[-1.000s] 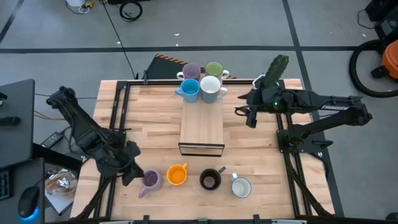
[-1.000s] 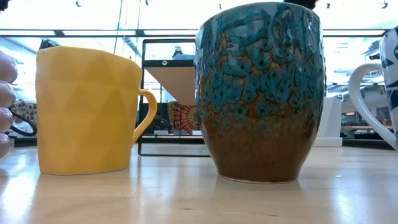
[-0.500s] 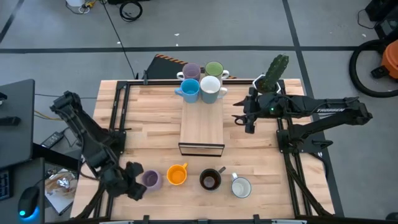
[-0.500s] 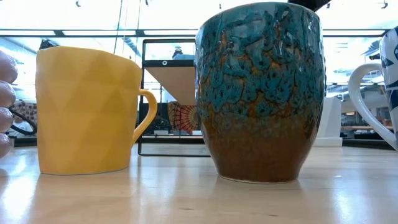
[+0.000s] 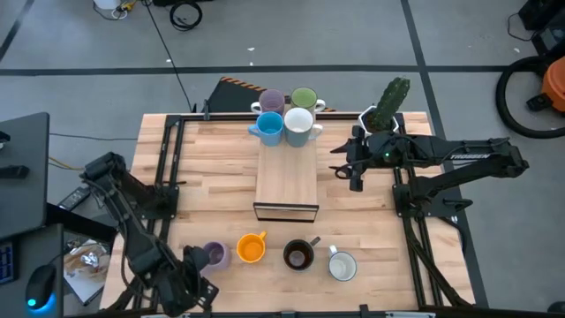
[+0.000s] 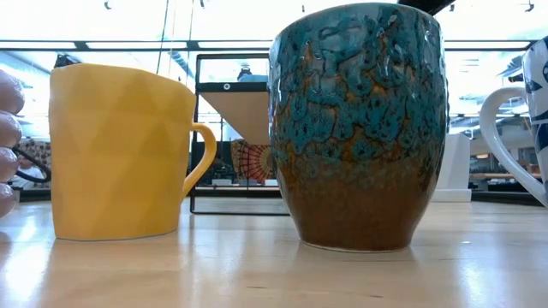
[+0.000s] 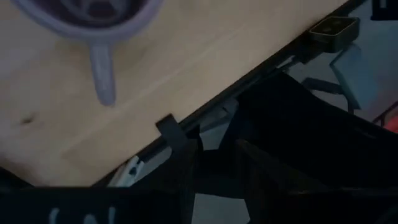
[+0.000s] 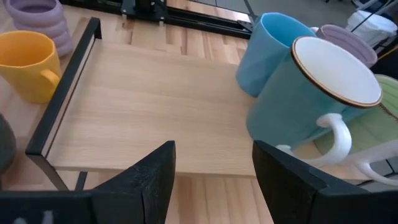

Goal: Place coffee mugs
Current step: Put the purple mug on the shelf

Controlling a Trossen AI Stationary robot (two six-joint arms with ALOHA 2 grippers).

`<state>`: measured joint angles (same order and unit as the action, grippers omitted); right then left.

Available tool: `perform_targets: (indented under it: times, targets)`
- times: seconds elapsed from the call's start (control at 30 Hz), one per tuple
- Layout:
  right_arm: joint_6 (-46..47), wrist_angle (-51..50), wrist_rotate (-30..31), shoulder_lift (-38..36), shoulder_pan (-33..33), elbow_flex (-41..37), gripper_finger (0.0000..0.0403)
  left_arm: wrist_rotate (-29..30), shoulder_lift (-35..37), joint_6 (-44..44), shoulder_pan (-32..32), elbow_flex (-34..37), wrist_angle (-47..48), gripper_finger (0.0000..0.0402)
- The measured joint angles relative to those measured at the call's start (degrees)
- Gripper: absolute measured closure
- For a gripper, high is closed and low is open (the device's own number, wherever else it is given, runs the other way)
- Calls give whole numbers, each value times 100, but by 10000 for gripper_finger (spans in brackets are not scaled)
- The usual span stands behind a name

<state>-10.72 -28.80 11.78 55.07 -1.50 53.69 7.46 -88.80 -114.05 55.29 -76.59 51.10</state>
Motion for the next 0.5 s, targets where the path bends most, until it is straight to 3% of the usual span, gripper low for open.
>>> perform_targets:
  times: [0.5]
  targets:
    - [2, 3, -248, 0, 0, 0, 184, -27, -617, -984, 30, -36, 681, 288]
